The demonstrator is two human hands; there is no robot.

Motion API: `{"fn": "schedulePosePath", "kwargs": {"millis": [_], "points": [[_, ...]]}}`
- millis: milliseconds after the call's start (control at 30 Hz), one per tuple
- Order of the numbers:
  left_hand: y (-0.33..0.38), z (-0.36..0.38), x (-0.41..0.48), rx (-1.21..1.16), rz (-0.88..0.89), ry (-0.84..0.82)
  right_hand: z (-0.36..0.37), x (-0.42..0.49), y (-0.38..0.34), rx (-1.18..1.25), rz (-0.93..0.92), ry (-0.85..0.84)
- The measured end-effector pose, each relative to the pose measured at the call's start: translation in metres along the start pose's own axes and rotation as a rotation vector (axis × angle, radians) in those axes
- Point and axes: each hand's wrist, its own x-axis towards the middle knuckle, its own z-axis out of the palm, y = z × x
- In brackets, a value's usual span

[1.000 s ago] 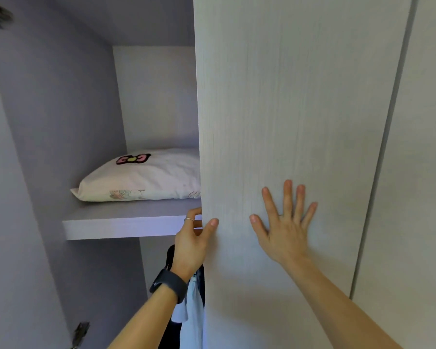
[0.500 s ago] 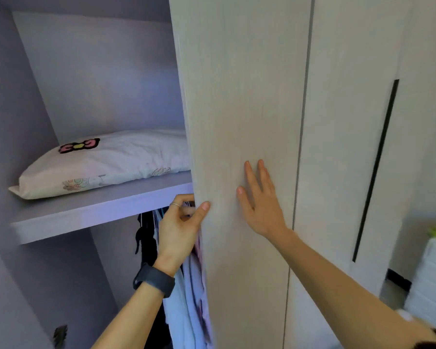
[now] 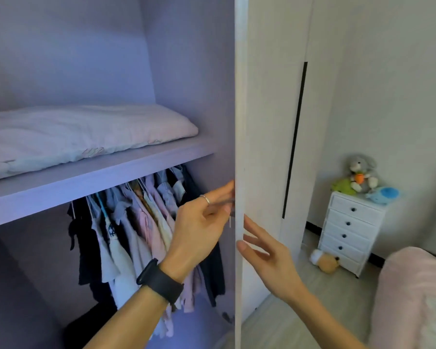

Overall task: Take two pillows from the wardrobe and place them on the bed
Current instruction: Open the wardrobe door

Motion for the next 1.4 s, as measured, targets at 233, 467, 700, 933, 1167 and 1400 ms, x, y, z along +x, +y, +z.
{"fn": "schedulePosePath", "kwargs": {"millis": [233,467,700,933,1167,1400], "points": [[-0.017,0.072,0.024,0.387,0.273,-0.122,-0.056,-0.021,0.012,-0.135,-0.009,0.378],[-0.065,0.136,0.06,0.867,0.547,-0.284,-0.107,-0.008,0.027,-0.308,0.072,0.568],[-0.09,0.175,0.097,1.012,0.604,-0.293,-0.141,0.01,0.036,-0.441,0.148,0.587],[-0.097,0.198,0.116,1.062,0.58,-0.283,-0.157,0.028,0.046,-0.519,0.147,0.614],[-0.098,0.189,0.098,0.897,0.492,-0.282,-0.132,0.017,0.039,-0.449,0.165,0.695],[-0.144,0.106,0.033,0.753,0.103,-0.184,-0.039,-0.017,0.058,-0.56,0.052,0.501]]}}
